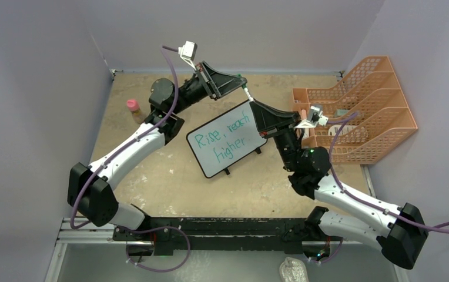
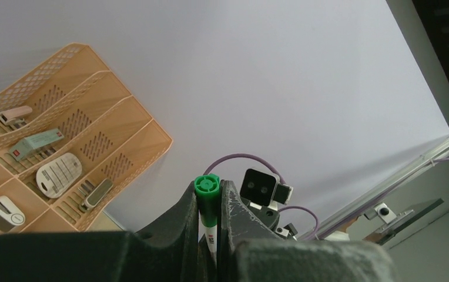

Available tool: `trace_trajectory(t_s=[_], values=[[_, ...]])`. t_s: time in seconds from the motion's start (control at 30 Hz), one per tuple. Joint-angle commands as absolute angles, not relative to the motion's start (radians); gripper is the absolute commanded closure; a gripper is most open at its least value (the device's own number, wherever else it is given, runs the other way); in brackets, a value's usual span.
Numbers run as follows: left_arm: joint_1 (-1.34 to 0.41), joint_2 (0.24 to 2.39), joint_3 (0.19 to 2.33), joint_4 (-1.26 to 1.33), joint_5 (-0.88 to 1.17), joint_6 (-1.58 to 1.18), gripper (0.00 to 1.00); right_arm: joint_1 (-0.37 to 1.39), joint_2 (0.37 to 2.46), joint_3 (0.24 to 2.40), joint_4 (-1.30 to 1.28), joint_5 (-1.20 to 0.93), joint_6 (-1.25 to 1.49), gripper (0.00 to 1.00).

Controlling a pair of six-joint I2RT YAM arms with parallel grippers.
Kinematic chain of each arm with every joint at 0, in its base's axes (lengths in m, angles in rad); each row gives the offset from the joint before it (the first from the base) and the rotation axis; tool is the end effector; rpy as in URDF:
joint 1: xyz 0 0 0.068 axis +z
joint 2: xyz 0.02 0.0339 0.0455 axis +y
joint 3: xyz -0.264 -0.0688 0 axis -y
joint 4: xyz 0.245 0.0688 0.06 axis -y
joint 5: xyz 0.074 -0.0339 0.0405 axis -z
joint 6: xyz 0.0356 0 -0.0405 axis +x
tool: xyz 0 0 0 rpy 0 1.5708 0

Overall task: Write a sentence on the whiteboard
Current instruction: Close the whiteboard marker at the center of the board.

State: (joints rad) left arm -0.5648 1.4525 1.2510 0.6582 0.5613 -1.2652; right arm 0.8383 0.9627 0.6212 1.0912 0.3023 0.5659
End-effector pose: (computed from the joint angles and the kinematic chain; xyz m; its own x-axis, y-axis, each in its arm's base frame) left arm 0.2723 -0.1950 0.4313 -0.7049 -0.5091 -0.4939 0.6130 -0.0869 -0.7853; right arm 0.1411 0.1410 0.3782 0.0822 0.8568 -0.5090 -0.7205 0.4040 0.5637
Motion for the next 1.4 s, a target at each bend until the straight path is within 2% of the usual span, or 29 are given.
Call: trace_trajectory(t_s=[0.0,0.33,1.07,1.2,1.37], values=[[-0.629,1.384,1.224,0.710,0.499,-1.239,1.00,0.838,0.971,0.685,1.179,0.302,0.562,1.00],[-0.724,1.333,1.172,0.729,0.495,-1.175,1.00,0.838,1.003,0.740,1.206,0.272,0.542,1.00],[-0.801,1.302,1.079,0.776,0.750,-0.928,1.00,0.828,1.018,0.833,1.117,0.248,0.637,1.00],[-0.813,1.276,1.041,0.725,0.673,-0.925,1.00,0.828,1.032,0.832,1.126,0.226,0.583,1.00],[-0.820,1.226,0.995,0.503,0.444,-1.062,1.00,0.828,1.064,0.809,1.176,0.196,0.378,1.00]])
